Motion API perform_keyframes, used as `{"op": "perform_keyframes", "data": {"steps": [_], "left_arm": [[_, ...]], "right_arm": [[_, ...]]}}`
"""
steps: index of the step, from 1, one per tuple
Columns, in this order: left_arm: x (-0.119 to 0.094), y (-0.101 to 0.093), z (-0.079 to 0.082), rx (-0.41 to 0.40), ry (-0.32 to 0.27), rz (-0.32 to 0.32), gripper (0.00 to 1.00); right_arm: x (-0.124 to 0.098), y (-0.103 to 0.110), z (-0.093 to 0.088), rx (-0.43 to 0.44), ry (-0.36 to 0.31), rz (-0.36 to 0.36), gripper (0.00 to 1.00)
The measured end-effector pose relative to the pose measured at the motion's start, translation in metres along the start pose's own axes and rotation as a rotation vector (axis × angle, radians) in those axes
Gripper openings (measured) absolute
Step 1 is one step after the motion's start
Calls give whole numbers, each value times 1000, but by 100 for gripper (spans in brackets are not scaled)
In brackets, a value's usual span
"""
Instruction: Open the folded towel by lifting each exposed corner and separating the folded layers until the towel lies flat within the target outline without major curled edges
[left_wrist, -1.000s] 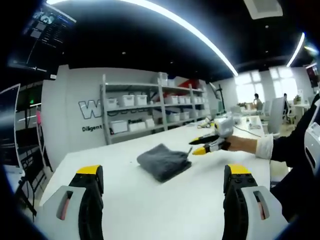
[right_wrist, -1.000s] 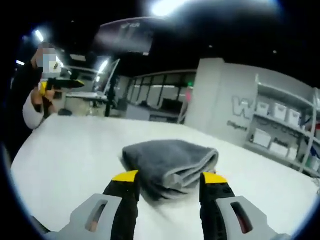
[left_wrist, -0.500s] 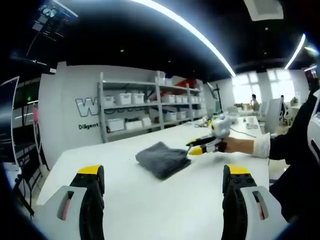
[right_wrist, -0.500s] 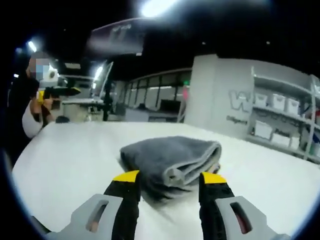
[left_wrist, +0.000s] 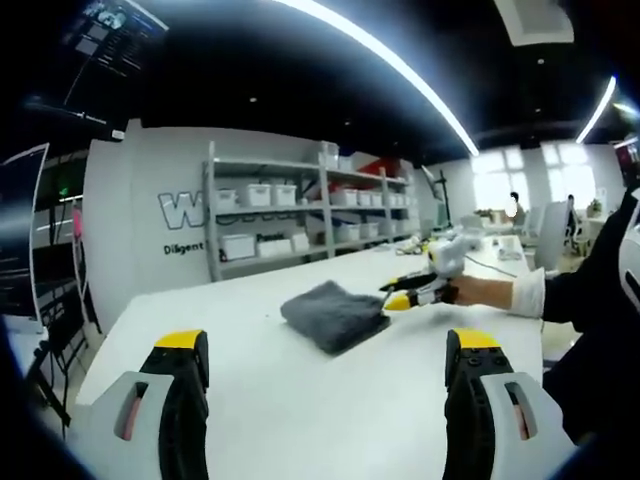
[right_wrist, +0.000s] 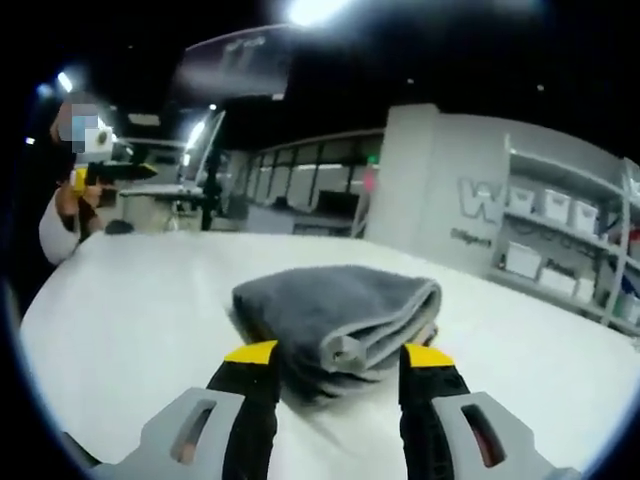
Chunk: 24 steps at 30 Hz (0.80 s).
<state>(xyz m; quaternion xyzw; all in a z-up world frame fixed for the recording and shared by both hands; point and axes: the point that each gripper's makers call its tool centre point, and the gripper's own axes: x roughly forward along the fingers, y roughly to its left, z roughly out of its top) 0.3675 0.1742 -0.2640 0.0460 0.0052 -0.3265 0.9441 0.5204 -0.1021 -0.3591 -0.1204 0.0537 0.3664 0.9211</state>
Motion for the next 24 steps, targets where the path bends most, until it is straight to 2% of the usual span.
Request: {"op": "perform_keyframes", "data": {"steps": [11,16,20,24], "left_arm": [[-6,0,-1,-1,-3,-2,97],[-3,-6,-3,-2,-4,-18,97],[1,-14,-11,-1,14,-39,97],[6,-19,-16,0,27,-53,97]], "right_arm": [[2,5,-3,-22,12,7,41],[2,7,-5,-31,11,9,32],[4,12,-9,-69,34,14,31],[3,14,-5,-83,16,16,24]]}}
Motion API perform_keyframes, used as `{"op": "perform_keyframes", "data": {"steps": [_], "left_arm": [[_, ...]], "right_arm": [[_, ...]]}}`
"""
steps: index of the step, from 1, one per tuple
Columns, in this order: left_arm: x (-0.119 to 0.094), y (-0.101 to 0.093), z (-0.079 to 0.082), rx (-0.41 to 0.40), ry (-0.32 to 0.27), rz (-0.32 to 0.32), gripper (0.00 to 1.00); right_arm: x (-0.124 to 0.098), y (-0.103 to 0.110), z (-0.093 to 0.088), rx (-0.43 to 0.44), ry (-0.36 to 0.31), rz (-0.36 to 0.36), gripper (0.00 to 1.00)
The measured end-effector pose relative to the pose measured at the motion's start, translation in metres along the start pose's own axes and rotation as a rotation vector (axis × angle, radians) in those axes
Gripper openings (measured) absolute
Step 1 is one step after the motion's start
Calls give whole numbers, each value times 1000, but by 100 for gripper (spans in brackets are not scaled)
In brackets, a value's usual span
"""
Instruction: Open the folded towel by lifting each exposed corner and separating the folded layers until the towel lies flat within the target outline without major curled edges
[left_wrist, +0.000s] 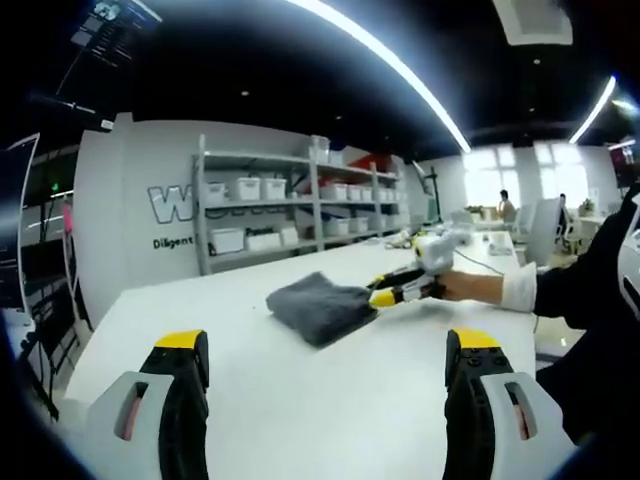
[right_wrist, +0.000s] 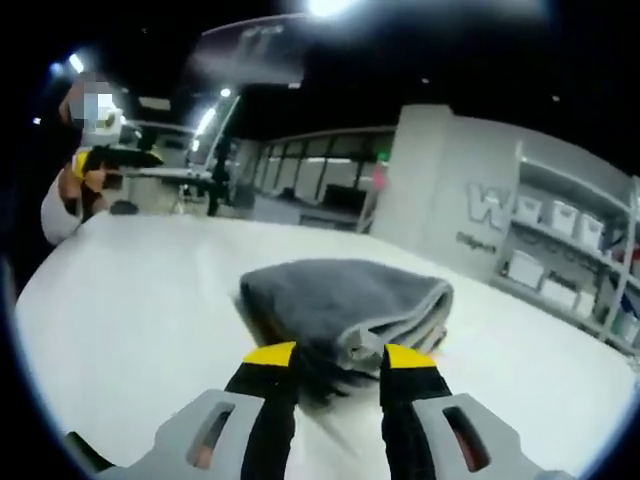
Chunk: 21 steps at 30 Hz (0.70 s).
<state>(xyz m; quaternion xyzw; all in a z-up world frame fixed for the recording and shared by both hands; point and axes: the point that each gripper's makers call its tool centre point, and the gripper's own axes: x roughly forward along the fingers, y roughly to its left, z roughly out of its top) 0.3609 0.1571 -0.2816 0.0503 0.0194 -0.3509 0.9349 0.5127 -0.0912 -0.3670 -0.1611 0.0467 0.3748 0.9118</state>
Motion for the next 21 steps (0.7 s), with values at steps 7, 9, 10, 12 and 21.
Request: {"op": "perform_keyframes", "data": {"steps": [7,9,10,12,21], "left_arm": [[7,-4,-6,4,17,-10,97],[9,-6,-7,6,20,-13,97],[10,-6,-7,6,20,-15,97],[13,-6,-8,1,19,-24,97],[21,6,-13,2,13,-6,94]], "right_arm": [[1,-1,0,-6,-5,-8,14],[1,-2,1,-4,-8,-12,10],[1,-2,1,-3,-11,-15,9],[1,-1,2,1,-12,-19,5],[-1,2,17,18,-51,-42,0]]}}
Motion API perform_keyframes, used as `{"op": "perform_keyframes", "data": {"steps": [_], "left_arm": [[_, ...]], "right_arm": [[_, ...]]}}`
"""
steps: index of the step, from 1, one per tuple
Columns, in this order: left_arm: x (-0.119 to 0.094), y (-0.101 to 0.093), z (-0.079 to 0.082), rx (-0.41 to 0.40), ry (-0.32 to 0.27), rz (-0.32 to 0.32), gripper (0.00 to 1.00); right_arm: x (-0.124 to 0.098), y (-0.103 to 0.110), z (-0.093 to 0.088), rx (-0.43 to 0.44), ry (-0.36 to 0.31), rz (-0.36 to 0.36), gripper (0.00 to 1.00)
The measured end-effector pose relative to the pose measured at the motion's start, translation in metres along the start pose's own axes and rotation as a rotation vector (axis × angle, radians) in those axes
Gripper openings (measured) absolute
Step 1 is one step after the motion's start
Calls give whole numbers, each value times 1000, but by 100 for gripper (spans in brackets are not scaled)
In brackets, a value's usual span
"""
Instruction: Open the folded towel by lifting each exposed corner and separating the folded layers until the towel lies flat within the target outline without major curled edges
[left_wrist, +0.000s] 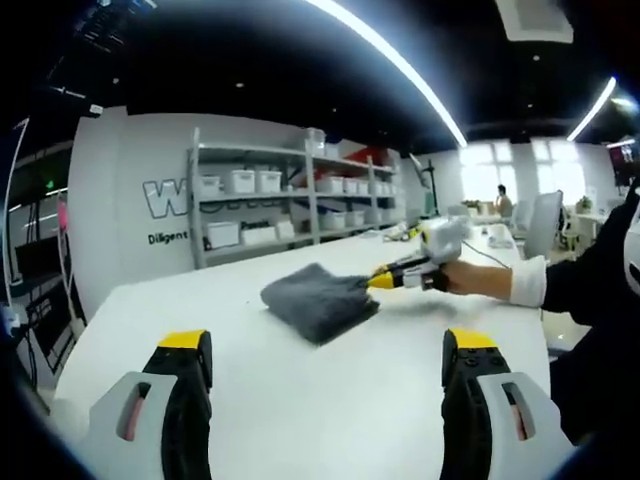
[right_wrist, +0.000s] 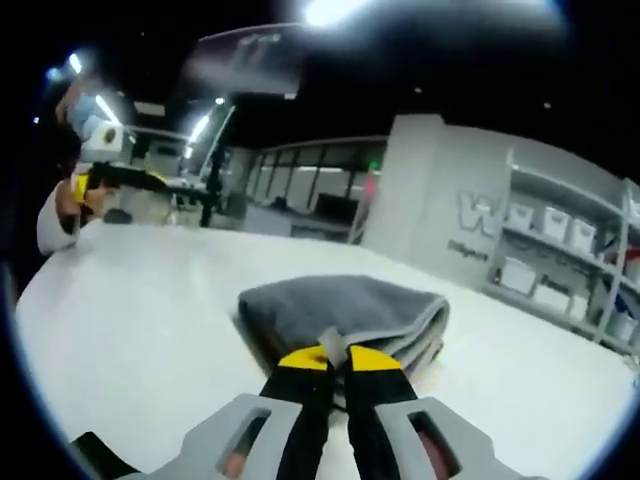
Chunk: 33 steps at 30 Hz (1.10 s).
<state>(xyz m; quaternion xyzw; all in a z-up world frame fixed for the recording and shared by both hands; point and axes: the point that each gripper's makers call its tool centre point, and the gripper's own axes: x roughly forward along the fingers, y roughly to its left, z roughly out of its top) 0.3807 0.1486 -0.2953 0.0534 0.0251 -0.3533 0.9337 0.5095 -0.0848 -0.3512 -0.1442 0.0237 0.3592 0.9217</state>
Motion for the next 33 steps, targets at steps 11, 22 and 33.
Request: {"op": "perform_keyframes", "data": {"steps": [11,22,33], "left_arm": [[10,1,-1,7,-4,20,93],[25,3,-2,16,-9,32,89],[21,0,-1,42,-19,45,84]], "right_arm": [[-1,5,16,16,-54,12,0],[-1,14,24,-3,-69,28,0],[-2,27,36,-14,-112,53,0]]}}
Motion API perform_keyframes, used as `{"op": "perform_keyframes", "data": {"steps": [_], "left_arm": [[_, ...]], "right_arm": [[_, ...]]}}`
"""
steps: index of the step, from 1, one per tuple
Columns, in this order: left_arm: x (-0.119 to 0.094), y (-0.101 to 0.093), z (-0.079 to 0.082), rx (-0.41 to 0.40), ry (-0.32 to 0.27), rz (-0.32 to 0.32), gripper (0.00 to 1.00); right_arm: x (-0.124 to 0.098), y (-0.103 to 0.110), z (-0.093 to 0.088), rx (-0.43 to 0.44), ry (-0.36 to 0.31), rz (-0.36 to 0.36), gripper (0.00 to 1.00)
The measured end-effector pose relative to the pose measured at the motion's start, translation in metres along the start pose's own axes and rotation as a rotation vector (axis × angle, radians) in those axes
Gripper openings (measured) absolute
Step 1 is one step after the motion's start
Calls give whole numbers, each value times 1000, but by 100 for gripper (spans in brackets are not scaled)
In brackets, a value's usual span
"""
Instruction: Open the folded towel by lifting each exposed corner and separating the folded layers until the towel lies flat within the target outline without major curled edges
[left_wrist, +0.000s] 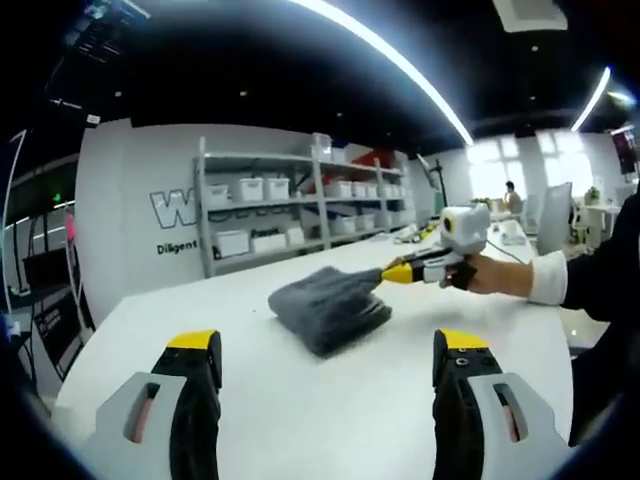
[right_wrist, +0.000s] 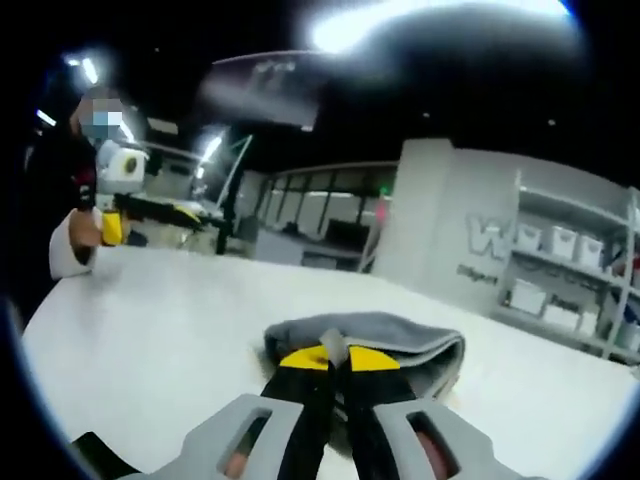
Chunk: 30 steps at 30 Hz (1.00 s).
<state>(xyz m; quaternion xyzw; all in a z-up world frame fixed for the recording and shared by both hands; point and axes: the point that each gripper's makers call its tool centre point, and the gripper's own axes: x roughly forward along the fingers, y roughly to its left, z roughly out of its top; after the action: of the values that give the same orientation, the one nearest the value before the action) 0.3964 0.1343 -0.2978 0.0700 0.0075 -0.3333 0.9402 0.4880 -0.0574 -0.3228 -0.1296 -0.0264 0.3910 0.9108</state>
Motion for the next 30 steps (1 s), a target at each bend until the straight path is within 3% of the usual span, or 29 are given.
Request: {"op": "perform_keyframes", "data": {"steps": [4,11,17,25,30], "left_arm": [[3,-3,0,5,-1,-1,84],[23,-2,8,-46,-75,-13,83],[47,-10,9,15,-4,-36,83],[77,-19,15,31,-11,-34,76],[99,-28,13,109,22,-62,72]], "right_arm": [[2,5,2,-9,-5,13,0],[2,6,6,16,-33,13,0],[-1,1,15,28,-58,0,0],[-1,4,21,31,-68,6,0],[0,3,26,14,-78,0,0]]}}
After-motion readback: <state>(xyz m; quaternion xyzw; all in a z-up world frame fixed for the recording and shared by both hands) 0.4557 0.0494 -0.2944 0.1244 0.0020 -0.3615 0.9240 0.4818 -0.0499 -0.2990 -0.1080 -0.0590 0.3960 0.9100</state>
